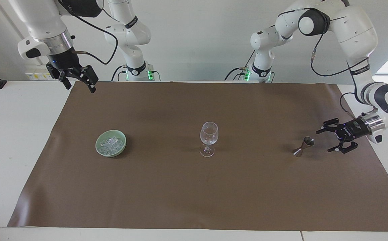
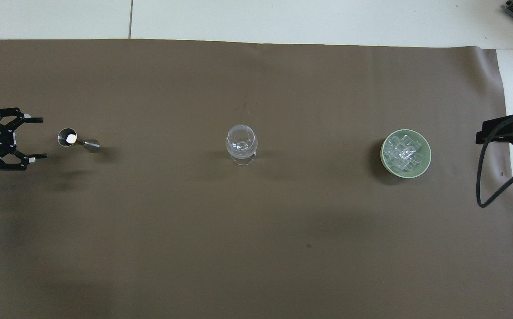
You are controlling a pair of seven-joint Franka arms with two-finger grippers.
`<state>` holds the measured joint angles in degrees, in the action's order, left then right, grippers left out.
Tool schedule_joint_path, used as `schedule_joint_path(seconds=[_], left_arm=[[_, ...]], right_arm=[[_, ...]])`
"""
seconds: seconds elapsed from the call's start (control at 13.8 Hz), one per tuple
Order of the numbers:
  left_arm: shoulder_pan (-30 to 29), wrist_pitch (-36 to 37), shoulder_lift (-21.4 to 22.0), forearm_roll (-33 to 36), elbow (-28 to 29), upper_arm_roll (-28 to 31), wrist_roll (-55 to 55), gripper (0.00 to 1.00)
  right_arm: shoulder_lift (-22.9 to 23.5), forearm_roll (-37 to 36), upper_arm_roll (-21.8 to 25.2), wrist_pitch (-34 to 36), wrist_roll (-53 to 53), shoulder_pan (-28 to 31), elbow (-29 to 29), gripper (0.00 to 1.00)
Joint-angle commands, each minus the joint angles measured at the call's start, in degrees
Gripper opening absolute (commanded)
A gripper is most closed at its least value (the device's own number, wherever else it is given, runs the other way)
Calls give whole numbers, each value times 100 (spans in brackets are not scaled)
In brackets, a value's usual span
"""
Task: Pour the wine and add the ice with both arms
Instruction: 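Move the left gripper open toward the silver jigger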
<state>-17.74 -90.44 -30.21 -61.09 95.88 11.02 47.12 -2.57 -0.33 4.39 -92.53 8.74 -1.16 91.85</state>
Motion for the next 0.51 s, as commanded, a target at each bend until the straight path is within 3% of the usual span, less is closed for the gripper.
schedule_joint_path(seconds=[0.0,0.44], left_arm=[[-72,17,-160,-271,176,-74,26,100],[-54,61,-521,-727,448,-127,-484,100]], right_arm=[[-42,148,-26,-2,-56,54,53,100],[-42,148,-26,-2,-56,54,61,100]])
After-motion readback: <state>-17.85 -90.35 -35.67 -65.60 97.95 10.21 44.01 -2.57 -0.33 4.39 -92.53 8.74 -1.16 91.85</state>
